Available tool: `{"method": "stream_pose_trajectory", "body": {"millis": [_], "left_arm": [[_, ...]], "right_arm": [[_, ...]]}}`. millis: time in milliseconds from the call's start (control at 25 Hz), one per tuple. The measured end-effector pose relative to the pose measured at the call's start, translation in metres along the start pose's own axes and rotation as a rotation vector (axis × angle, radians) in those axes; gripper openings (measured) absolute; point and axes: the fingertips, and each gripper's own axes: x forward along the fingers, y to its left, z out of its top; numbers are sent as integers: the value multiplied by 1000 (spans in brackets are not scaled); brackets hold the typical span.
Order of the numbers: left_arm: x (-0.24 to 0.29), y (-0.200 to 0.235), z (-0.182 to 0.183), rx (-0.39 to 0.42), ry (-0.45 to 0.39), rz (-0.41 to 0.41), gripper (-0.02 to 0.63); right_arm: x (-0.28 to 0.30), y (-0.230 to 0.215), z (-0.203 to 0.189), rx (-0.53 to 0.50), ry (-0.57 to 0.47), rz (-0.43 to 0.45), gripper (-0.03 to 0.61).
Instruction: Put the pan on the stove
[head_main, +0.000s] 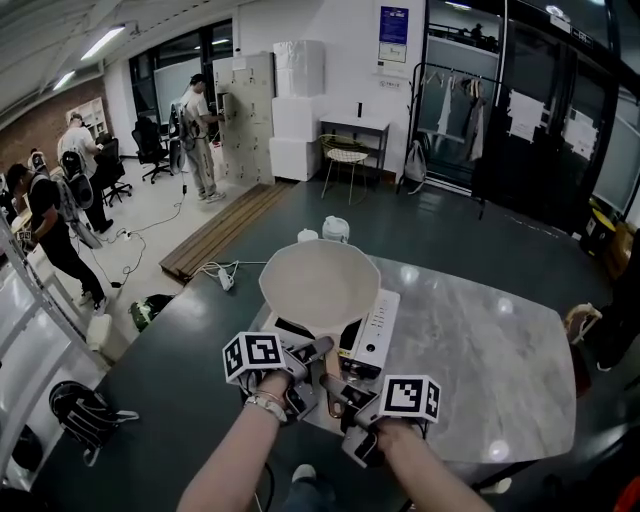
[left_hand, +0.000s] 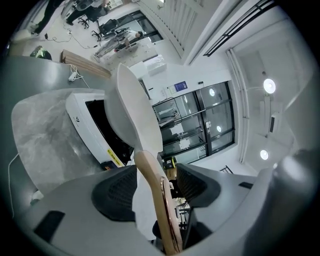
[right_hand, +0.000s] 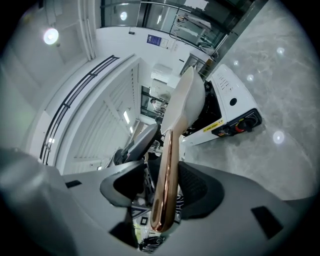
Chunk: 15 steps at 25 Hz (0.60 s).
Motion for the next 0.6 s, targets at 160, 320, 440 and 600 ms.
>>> {"method": "stream_pose_trajectory", "body": {"millis": [160,320,440,600], "left_arm": [[-8,4,-2,-5,-34,16,287],[-23,-1,0,1,-90,8,290],[-33,-6,-1,27,-100,23,290],[-47,-13,-4,36,-126,27,288]], "right_arm": [[1,4,3,11,-32,54,292],[-9,-3,14,-4,-86,27,307],[-17,3,22,-24,-105,32,307],[-30,10,25,-54,-102,30,307]]}}
